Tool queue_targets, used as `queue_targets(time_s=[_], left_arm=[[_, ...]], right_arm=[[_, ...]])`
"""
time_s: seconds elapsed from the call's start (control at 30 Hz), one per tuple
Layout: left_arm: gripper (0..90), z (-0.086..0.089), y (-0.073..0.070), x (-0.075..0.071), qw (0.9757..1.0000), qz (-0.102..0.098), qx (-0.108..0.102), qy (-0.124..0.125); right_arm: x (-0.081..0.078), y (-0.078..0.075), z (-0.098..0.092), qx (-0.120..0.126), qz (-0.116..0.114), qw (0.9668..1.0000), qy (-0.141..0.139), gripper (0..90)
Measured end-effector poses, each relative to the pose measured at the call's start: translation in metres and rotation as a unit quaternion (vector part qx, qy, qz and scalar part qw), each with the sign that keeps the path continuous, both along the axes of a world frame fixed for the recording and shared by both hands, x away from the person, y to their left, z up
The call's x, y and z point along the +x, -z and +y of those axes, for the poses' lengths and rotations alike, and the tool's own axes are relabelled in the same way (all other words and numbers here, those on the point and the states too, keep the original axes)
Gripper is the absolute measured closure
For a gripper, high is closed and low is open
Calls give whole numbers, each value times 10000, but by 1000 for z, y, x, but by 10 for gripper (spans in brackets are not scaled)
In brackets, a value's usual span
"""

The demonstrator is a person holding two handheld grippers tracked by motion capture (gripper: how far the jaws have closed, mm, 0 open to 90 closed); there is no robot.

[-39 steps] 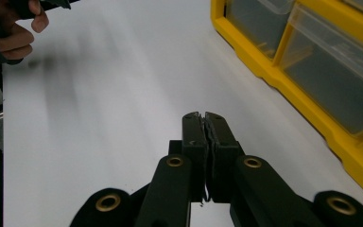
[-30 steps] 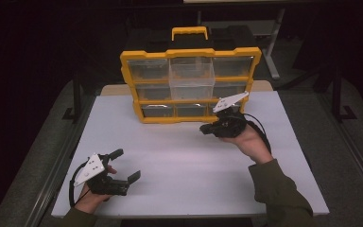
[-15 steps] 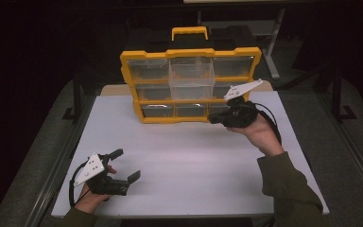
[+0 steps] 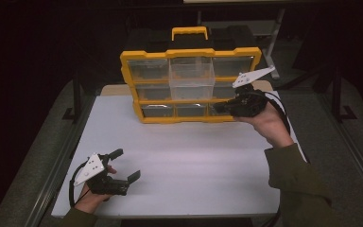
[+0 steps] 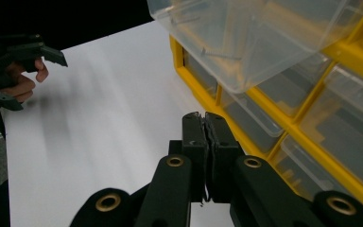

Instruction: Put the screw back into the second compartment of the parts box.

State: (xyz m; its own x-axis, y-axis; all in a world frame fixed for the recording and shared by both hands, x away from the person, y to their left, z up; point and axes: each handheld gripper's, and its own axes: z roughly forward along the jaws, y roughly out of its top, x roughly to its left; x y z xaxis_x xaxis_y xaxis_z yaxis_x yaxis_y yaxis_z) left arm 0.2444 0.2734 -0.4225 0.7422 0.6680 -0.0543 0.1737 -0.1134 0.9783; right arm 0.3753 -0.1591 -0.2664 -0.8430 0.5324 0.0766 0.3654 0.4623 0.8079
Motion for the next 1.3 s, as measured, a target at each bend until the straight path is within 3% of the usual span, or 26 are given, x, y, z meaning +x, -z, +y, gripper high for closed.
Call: queue_targets(time_s=[0.4,0.57,0.87,1.3], left_arm=[[0,0,0,1,10000,-47,43,35],[0,-2,1,0,10000,18,-55,12],[0,-2,1,1,10000,35,-37,22],[0,-1,1,1,10000,49,-33,27]], right_arm=[[1,-28,-5,-20,-195,9998,53,873],[2,-41,-8,-11,-268,9996,90,873],[4,-62,-12,-1,-441,9989,156,873],[11,-96,-4,138,-696,9973,163,873]])
